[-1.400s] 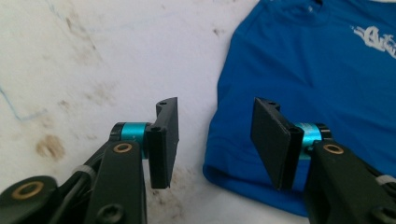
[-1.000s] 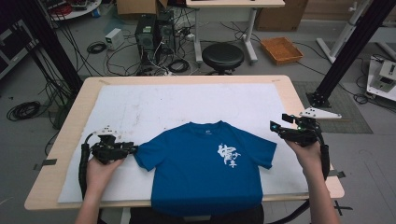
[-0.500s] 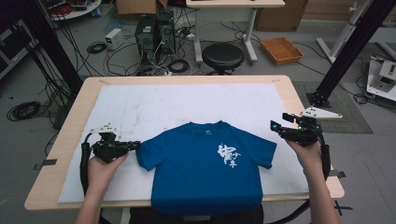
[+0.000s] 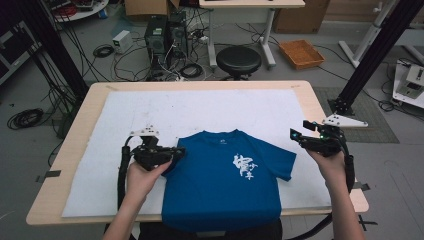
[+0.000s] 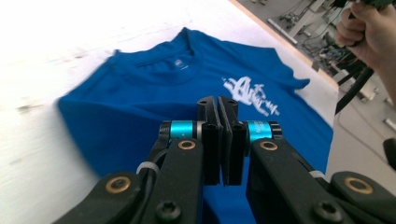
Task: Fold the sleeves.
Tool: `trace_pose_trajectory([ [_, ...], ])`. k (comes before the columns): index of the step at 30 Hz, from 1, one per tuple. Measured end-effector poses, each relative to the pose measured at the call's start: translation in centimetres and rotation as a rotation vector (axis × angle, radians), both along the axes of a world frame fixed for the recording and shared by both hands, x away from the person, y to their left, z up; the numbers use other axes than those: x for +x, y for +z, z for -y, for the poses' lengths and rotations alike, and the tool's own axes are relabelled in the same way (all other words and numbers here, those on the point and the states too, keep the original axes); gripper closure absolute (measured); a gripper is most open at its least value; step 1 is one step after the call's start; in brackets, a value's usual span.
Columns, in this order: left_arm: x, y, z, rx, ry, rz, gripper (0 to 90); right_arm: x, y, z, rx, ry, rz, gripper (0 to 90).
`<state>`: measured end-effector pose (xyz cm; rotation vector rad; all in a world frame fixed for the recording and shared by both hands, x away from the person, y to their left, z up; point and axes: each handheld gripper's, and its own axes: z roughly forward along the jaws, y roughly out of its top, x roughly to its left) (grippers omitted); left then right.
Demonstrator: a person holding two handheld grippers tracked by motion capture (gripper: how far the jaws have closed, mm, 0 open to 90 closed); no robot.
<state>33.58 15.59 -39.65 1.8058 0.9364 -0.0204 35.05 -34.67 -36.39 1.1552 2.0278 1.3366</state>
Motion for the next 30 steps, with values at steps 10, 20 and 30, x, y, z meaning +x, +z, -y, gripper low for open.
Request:
trace_pose_trajectory([
  [10, 1.4, -2.1, 4.6, -0.015, -0.029, -0.034, 86.2, 0.1, -0.3, 0.2, -0.008, -0.006, -0.009, 32.3],
  [20, 1.0, -1.3, 3.0, -0.033, 0.016, 0.074, 51.9, 0.0, -0.6, 0.4, -0.012, -0.019, -0.010, 32.3],
  [30, -1.0, -0.2, -3.4, 0.149, 0.173, 0.251, 43.2, -0.9, -3.0, 2.0, 0.002, -0.105, -0.096, 45.1],
])
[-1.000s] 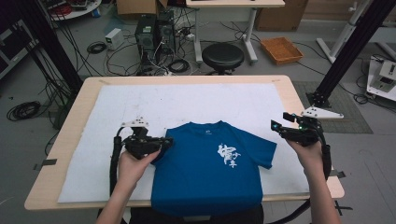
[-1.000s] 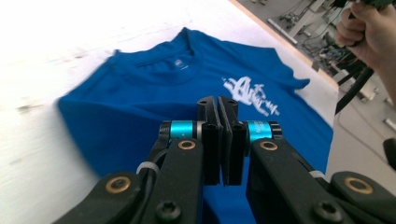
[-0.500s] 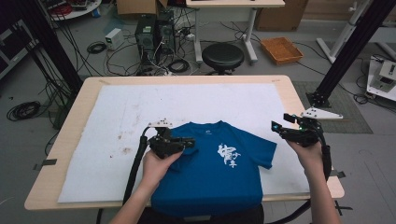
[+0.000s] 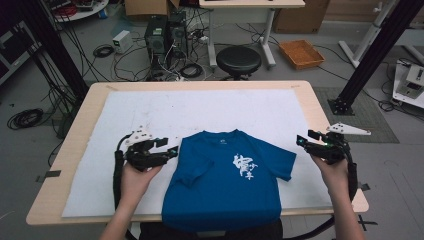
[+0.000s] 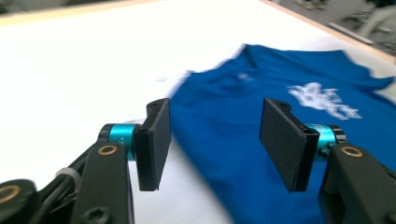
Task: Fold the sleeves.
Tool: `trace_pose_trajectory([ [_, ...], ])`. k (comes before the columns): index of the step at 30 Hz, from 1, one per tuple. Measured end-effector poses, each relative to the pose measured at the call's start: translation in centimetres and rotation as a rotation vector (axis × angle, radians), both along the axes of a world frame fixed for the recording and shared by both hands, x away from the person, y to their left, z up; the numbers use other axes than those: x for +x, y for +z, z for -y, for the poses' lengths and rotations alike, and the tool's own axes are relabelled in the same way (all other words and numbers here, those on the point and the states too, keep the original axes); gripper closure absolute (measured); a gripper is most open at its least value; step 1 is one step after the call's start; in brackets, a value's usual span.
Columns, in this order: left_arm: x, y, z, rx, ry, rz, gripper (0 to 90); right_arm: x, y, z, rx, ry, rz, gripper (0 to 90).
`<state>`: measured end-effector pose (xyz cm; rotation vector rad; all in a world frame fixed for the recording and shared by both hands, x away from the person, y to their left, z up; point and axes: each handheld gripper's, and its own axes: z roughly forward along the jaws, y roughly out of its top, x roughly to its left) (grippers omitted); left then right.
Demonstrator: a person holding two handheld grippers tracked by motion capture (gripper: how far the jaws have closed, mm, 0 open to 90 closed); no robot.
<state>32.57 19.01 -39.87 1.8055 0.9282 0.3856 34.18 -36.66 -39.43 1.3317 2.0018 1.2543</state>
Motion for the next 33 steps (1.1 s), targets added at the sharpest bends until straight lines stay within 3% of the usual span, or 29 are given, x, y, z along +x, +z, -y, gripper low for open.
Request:
trace_pose_trajectory([
  [1, -0.1, 0.1, -1.4, 0.010, 0.034, 0.032, 42.7, -0.1, -0.6, 0.1, -0.005, -0.008, -0.021, 45.8],
  [3, 0.0, 0.0, -2.6, 0.018, 0.072, 0.049, 42.5, -0.1, -1.7, 0.2, -0.025, -0.005, -0.061, 50.4],
  [10, 0.3, -0.8, -5.1, 0.009, 0.132, 0.035, 42.5, 0.6, -3.3, 0.3, -0.027, 0.008, -0.141, 66.4],
  [16, 0.3, -1.0, -5.4, 0.004, 0.133, 0.028, 42.5, 1.2, -4.1, -0.2, -0.059, 0.004, -0.198, 70.8],
  [26, 0.2, -0.8, -5.3, -0.001, 0.127, 0.033, 42.5, 1.4, -4.7, -0.5, -0.089, 0.011, -0.225, 71.0],
  [31, 0.3, -0.8, -5.2, -0.001, 0.120, 0.029, 42.5, 1.5, -4.9, -0.9, -0.114, 0.021, -0.235, 75.1],
  [33, 0.3, -0.8, -5.2, -0.004, 0.117, 0.025, 42.5, 1.4, -4.9, -0.8, -0.114, 0.037, -0.234, 81.9],
])
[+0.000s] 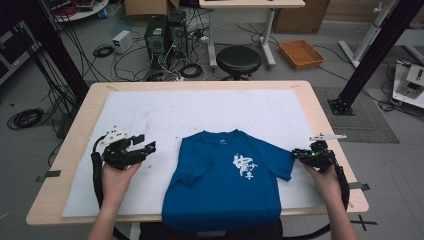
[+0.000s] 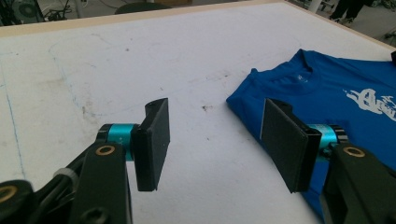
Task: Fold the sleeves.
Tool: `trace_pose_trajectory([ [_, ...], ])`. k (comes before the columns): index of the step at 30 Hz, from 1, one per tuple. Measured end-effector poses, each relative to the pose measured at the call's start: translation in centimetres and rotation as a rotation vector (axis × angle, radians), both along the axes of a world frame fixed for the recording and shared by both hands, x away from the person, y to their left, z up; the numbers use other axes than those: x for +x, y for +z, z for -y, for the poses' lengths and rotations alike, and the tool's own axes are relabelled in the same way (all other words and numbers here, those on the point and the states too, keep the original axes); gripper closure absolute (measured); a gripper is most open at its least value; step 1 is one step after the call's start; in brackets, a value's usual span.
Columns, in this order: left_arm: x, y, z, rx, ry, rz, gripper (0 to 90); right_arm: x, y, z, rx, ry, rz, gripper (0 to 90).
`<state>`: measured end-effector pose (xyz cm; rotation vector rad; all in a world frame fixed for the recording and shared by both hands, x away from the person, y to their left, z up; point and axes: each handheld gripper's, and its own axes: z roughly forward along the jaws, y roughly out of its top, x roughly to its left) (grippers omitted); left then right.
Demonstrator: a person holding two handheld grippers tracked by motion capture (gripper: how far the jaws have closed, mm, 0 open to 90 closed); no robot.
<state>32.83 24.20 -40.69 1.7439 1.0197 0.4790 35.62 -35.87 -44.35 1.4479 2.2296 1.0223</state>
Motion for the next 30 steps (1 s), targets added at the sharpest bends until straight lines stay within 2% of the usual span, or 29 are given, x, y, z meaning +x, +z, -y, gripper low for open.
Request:
trace_pose_trajectory([
  [4, 0.0, 0.0, 0.0, -0.002, -0.003, -0.007, 42.5, -0.2, 0.2, 0.1, 0.009, 0.007, 0.008, 88.9],
  [19, 0.1, 0.0, -0.1, -0.004, -0.006, -0.011, 42.5, -0.8, 1.5, 0.0, 0.072, 0.013, 0.041, 89.3],
  [25, 0.1, -0.1, 0.0, -0.007, -0.012, -0.017, 42.5, -1.3, 2.9, -1.1, 0.089, 0.050, 0.077, 89.3],
  [30, 0.1, -0.1, 0.0, -0.010, -0.014, -0.018, 42.5, -1.9, 4.4, -3.1, 0.075, 0.100, 0.127, 89.3],
])
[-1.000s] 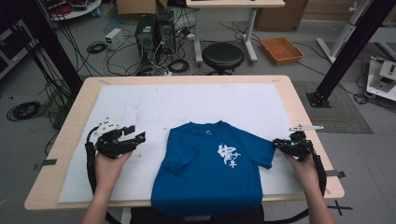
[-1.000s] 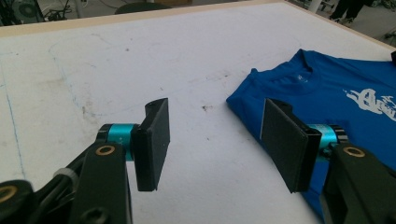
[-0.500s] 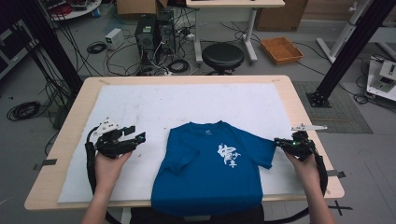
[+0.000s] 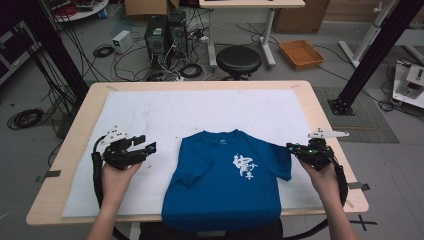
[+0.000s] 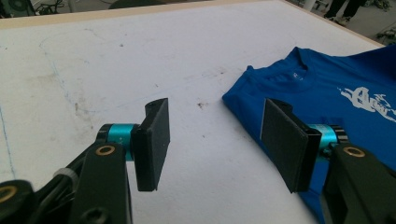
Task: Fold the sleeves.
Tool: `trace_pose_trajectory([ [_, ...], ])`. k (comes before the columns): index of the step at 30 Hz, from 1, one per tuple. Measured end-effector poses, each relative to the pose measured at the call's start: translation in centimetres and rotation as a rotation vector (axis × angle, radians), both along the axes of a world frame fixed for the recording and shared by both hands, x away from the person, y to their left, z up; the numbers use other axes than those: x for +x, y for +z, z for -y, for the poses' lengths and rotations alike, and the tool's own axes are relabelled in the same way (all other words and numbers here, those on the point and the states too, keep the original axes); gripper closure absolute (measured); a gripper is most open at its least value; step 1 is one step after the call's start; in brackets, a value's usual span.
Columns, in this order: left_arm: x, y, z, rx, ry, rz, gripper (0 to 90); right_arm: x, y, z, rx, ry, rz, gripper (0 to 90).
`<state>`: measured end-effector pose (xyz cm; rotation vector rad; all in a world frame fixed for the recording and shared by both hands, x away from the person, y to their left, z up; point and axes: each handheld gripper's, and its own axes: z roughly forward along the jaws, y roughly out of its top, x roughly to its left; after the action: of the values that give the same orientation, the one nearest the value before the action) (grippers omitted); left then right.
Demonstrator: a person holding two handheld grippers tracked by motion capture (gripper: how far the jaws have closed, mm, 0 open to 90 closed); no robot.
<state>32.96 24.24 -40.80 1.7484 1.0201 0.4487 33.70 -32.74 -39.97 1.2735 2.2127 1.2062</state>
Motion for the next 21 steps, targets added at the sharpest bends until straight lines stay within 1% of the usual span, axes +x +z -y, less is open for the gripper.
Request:
trace_pose_trajectory([
  [4, 0.1, -0.1, -0.1, -0.009, -0.006, -0.010, 42.5, -0.5, 1.0, -1.4, 0.006, 0.024, 0.023, 89.3],
  [5, 0.1, -0.1, -0.1, -0.008, -0.005, -0.013, 42.5, -0.6, 1.3, -1.8, 0.003, 0.033, 0.035, 89.3],
  [8, 0.1, -0.1, 0.0, -0.012, -0.006, -0.014, 42.5, -0.9, 1.8, -3.1, -0.002, 0.052, 0.039, 89.3],
  [10, 0.2, -0.2, 0.0, -0.013, -0.010, -0.018, 42.5, -1.0, 2.1, -4.1, -0.016, 0.064, 0.048, 89.3],
  [11, 0.2, -0.2, 0.0, -0.013, -0.010, -0.018, 42.5, -1.0, 2.1, -4.1, -0.016, 0.064, 0.048, 89.3],
  [12, 0.2, -0.2, 0.1, -0.015, -0.015, -0.022, 42.5, -1.0, 2.5, -5.2, -0.031, 0.071, 0.051, 89.3],
  [13, 0.2, -0.2, 0.1, -0.015, -0.015, -0.022, 42.5, -1.0, 2.5, -5.2, -0.031, 0.071, 0.051, 89.3],
  [14, 0.2, -0.2, 0.1, -0.014, -0.018, -0.024, 42.5, -1.0, 2.7, -6.5, -0.049, 0.083, 0.057, 89.3],
  [18, 0.4, -0.4, 0.2, -0.014, -0.023, -0.038, 42.5, -0.9, 3.0, -9.0, -0.101, 0.101, 0.072, 89.3],
  [19, 0.4, -0.4, 0.2, -0.014, -0.023, -0.038, 42.5, -0.9, 3.0, -9.0, -0.101, 0.101, 0.072, 89.3],
  [20, 0.4, -0.5, 0.3, -0.012, -0.025, -0.043, 42.5, -0.8, 3.0, -10.1, -0.118, 0.104, 0.074, 89.2],
  [21, 0.5, -0.5, 0.3, -0.010, -0.028, -0.046, 42.6, -0.6, 3.0, -10.6, -0.122, 0.110, 0.075, 89.3],
])
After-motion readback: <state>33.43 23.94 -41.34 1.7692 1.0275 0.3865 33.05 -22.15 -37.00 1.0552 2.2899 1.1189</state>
